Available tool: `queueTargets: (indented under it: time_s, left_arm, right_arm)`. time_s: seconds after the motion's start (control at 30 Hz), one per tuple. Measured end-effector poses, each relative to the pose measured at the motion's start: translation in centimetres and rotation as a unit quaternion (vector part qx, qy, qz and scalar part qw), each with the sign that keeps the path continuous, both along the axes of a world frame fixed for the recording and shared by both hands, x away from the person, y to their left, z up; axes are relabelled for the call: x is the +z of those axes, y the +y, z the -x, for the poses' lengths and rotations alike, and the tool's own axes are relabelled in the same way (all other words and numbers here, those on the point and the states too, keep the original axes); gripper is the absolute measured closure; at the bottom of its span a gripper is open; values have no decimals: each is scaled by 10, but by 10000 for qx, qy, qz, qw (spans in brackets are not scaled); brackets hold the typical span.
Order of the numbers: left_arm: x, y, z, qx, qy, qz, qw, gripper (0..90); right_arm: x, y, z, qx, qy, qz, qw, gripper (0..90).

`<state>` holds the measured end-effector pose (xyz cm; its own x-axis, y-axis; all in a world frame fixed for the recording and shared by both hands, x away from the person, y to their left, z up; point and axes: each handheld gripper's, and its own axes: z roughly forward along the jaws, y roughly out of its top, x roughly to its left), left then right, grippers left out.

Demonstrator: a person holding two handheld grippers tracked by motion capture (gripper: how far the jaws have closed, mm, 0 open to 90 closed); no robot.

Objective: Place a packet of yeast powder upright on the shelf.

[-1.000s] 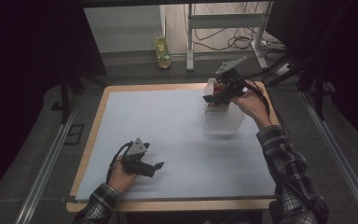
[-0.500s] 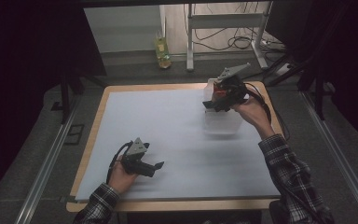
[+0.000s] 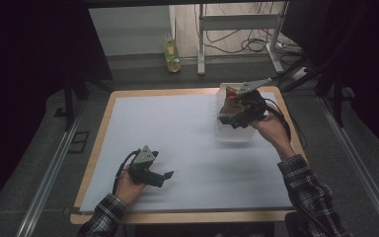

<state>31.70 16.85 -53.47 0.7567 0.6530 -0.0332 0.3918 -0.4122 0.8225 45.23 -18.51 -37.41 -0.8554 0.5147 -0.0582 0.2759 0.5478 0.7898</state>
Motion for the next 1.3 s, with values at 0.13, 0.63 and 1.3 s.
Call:
queueTargets:
  time_s: [0.13, 0.63, 1.3]
  left_arm:
    - [0, 0, 0, 1, 0, 0, 10000, 34]
    - [-1, 0, 0, -2, -1, -22, 10000, 33]
    - [-1, 2, 0, 40, -9, 36, 10000, 33]
  right_arm:
    - [-3, -5, 6, -107, 180, -74, 9998, 16]
    - [-19, -21, 25, -177, 135, -201, 9996, 0]
    - [-39, -38, 43, -248, 81, -384, 9989, 0]
